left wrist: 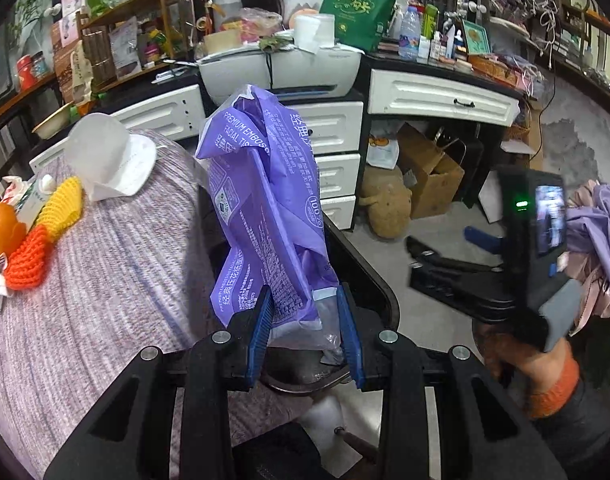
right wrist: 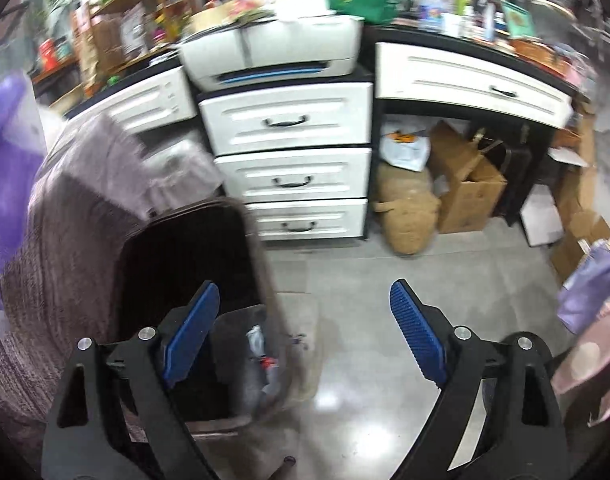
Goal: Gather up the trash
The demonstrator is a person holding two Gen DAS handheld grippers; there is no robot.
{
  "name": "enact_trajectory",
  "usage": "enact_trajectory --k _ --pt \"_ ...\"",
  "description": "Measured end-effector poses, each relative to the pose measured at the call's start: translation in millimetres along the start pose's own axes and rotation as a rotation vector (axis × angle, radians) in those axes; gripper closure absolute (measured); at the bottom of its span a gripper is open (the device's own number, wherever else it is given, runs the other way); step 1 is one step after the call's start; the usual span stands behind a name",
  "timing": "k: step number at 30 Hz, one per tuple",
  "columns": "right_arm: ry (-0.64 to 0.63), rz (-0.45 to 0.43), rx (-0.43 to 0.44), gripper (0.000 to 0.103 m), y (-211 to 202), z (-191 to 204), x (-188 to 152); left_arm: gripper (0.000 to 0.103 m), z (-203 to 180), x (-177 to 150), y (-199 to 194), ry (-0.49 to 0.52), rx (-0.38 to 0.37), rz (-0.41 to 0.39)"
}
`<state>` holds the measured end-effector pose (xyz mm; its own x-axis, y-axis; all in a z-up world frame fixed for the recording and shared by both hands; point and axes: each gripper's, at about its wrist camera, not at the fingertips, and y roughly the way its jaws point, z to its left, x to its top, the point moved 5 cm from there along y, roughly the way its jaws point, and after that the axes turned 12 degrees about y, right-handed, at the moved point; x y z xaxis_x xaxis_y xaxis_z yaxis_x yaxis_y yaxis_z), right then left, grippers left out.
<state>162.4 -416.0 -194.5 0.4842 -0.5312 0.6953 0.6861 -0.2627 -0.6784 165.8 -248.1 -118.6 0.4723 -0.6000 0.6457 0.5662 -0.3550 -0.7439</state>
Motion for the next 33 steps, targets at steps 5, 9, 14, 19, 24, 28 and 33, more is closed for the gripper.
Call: enact_trajectory --k 5,9,14,19,24,28,33 --pt "0.065 -0.022 -0.044 0.017 -9.4 -37.1 7.6 0.07 -7.5 2.8 33.4 0.021 -0.023 0.083" --pt "0.098 -0.019 -0.067 0.017 -9.8 -53.4 8.8 0.07 -10.6 1.1 63.3 0.028 -0.025 0.156" --pt "0.114 -0.013 -0.069 0.017 -9.5 -56.8 6.5 0.07 -11.3 -2.1 95.3 0.021 -0.035 0.238" --pt "0.114 -0.012 -0.06 0.017 -12.2 -55.0 5.5 0.068 -11.0 -6.3 116.6 0.03 -0.021 0.286" --pt "0.104 -0.007 -0.046 0.017 -14.8 -49.7 5.0 0.051 -7.6 -10.3 125.2 0.016 -0.006 0.314" --pt "0.107 -0.019 -0.042 0.01 -18.2 -47.5 6.8 0.025 -12.2 -12.9 123.7 0.009 -0.051 0.321" --pt "0.109 -0.024 -0.04 0.009 -20.7 -46.3 9.8 0.018 -25.1 -13.1 100.1 0.023 -0.107 0.281"
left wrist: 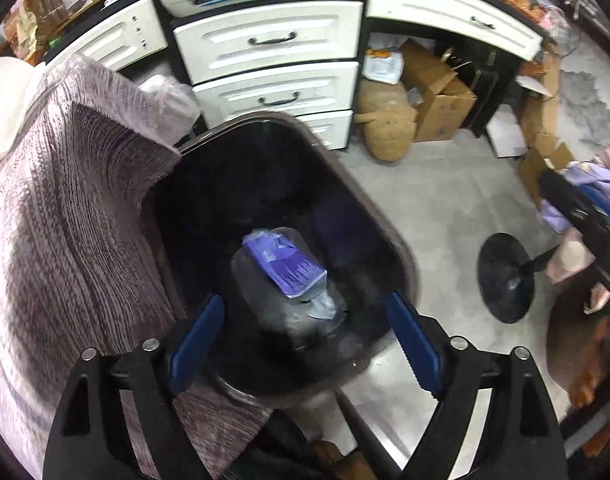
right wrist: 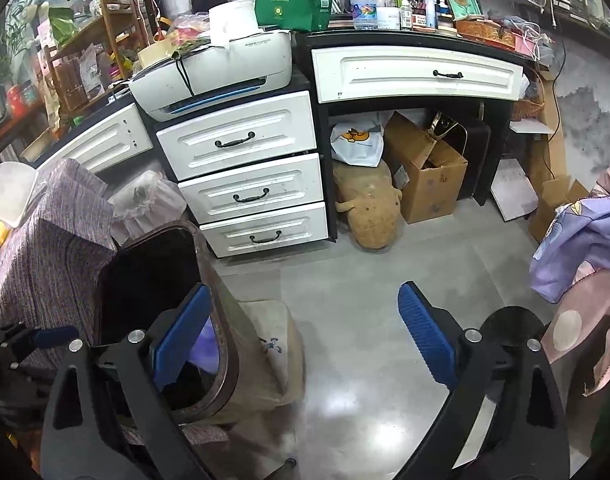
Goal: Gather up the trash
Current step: 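Open the left gripper to drop the purple bag into the bin, then move the left gripper back to the blue-and-white cup on the table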
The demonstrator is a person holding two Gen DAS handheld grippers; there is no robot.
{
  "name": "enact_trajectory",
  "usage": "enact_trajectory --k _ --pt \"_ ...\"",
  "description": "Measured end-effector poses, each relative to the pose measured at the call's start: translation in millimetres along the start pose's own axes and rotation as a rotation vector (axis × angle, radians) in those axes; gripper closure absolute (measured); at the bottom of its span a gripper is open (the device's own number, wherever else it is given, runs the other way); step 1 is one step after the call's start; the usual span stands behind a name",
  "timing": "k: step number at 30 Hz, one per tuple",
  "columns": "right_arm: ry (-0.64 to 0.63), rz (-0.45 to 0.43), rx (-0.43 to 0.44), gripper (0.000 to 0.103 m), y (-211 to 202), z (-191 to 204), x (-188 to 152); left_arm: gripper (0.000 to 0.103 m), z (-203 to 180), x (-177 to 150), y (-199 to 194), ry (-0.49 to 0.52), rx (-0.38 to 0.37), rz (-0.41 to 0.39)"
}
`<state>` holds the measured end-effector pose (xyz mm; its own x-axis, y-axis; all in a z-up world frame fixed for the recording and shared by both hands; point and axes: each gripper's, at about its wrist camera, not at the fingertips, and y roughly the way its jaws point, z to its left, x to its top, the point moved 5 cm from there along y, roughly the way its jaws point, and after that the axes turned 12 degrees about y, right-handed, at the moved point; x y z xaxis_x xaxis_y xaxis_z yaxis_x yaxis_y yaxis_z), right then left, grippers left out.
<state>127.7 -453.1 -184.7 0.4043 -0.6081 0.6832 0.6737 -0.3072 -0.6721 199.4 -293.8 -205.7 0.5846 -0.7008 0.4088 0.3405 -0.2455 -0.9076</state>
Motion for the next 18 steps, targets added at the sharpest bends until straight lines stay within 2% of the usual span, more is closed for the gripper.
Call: enact_trajectory --k 5,10,18 --pt "0.002 -0.001 -0.003 0.008 -0.6 1.0 0.8 0.012 -11.8 -3.4 -30.8 0.045 0.039 -0.09" --pt "0.004 -0.003 0.004 0.008 -2.3 4.6 2.6 0.01 -7.6 -6.6 -61.1 0.042 0.082 -0.165" --pt "-0.044 -0.002 0.052 0.007 -12.2 34.5 0.9 0.006 5.6 -13.7 -112.7 0.032 0.164 -0.303"
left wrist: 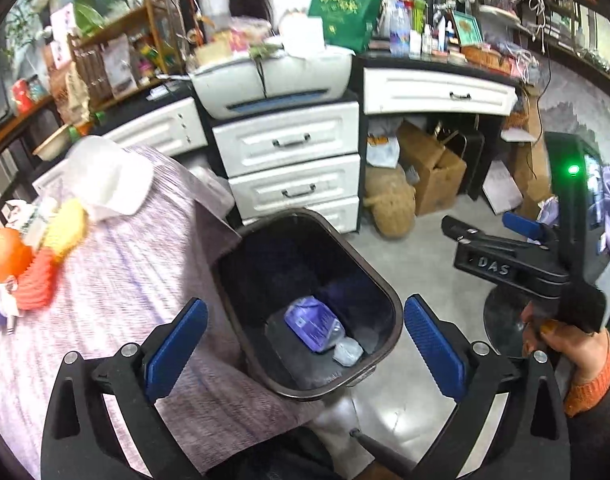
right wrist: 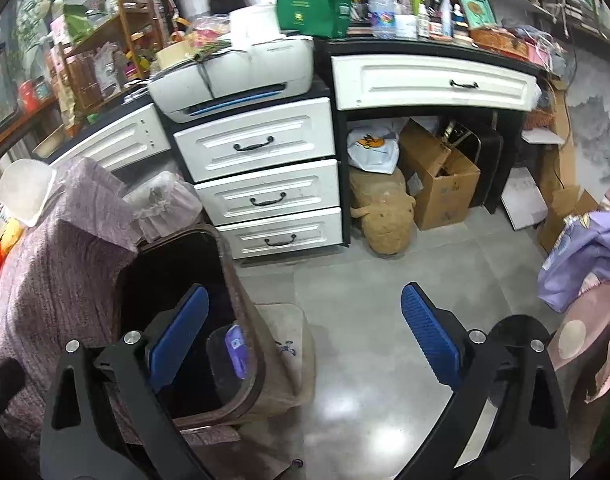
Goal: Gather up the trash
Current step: 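Move the left gripper back to the blue-and-white cup on the table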
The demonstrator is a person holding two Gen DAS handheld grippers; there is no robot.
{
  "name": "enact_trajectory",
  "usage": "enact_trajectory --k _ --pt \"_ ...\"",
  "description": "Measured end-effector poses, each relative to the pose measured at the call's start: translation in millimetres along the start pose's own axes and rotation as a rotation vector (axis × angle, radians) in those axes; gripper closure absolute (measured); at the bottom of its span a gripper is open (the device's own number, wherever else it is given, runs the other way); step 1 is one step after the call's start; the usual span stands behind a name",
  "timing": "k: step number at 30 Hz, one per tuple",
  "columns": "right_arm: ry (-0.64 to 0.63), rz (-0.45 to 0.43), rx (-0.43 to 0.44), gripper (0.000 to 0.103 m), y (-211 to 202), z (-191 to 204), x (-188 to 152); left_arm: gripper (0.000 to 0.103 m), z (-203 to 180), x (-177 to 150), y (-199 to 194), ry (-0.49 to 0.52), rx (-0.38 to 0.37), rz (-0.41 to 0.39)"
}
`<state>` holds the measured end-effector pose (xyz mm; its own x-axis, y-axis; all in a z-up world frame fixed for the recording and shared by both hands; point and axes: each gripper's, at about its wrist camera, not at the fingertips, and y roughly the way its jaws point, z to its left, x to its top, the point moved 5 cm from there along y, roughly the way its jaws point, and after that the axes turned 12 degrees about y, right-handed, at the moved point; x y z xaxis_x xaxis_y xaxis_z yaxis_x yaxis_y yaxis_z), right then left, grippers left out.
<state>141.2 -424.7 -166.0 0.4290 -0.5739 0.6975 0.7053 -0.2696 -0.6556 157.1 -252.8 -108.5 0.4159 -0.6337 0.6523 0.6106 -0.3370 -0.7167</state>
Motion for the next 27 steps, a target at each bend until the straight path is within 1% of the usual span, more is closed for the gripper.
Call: enact_trajectory --k 3,6,11,16,20,22,27 --pt "-0.036 0.0 0.041 0.007 -4.9 19.3 -0.1 0.006 10.2 -4.9 -11.0 -0.011 0.02 -0.012" --pt "-0.081 0.004 0.085 0.007 -10.6 45.1 -2.8 0.006 25.5 -11.3 -24.2 -0.043 0.033 -0.025" --pt "-0.172 0.022 0.167 0.007 -22.9 97.6 -11.4 0.006 52.6 -25.7 -45.7 -0.08 0.086 -0.041" --pt "-0.256 0.037 0.27 0.007 -37.1 149.5 -21.8 0.006 90.1 -50.5 -63.3 -0.124 0.149 -0.031" --pt "-0.323 0.047 0.35 0.007 -48.3 191.4 -29.9 0.006 127.8 -75.5 -75.1 -0.196 0.206 -0.015" --pt "-0.355 0.048 0.372 0.007 -53.0 206.3 -34.6 0.006 145.5 -88.3 -80.5 -0.233 0.232 -0.005" --pt "-0.411 0.095 0.451 0.007 -59.9 245.7 -51.4 0.006 189.9 -123.2 -91.7 -0.321 0.288 0.027"
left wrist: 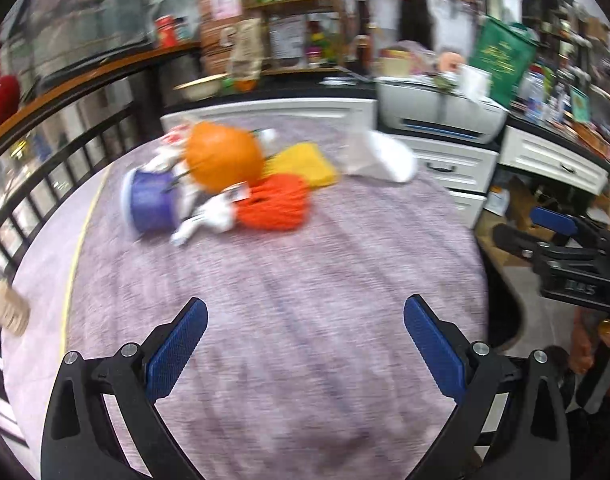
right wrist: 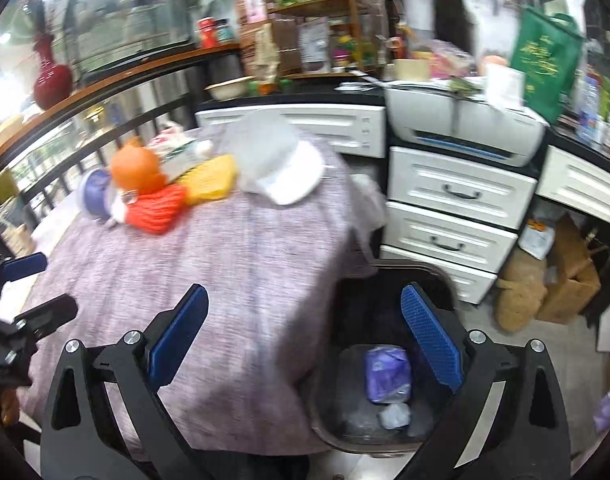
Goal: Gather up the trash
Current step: 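Move the left gripper back to the blue-and-white cup on the table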
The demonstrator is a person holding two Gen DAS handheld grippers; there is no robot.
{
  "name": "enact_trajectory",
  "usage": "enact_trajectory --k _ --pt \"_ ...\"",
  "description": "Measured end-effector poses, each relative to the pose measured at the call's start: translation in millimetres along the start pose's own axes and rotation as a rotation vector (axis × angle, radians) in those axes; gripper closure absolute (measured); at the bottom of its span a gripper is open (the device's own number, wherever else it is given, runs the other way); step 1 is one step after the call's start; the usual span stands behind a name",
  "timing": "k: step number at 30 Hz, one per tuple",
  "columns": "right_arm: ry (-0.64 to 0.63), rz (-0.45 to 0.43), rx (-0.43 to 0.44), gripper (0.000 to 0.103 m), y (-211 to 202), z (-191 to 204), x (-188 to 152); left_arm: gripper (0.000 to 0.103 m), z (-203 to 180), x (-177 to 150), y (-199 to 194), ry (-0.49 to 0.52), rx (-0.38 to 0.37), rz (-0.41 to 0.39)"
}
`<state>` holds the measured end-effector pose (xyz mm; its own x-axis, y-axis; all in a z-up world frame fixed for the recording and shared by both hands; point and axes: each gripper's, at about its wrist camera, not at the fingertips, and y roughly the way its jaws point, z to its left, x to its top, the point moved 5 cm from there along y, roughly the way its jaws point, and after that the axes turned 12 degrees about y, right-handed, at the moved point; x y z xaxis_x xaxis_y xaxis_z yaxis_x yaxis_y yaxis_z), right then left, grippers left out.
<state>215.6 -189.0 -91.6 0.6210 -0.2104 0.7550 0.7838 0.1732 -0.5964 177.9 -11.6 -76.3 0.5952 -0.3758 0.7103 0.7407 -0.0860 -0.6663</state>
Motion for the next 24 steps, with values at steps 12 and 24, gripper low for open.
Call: enact_trajectory --k 12,24 --pt "-0.141 0.048 0.104 0.007 34.0 82.8 9.7 0.006 114.6 -4.2 20.4 -0.132 0.046 0.032" --pt "-0.207 0.153 0.172 0.007 92.0 132.3 23.7 0.029 172.0 13.5 69.1 -0.1 -0.026 0.035"
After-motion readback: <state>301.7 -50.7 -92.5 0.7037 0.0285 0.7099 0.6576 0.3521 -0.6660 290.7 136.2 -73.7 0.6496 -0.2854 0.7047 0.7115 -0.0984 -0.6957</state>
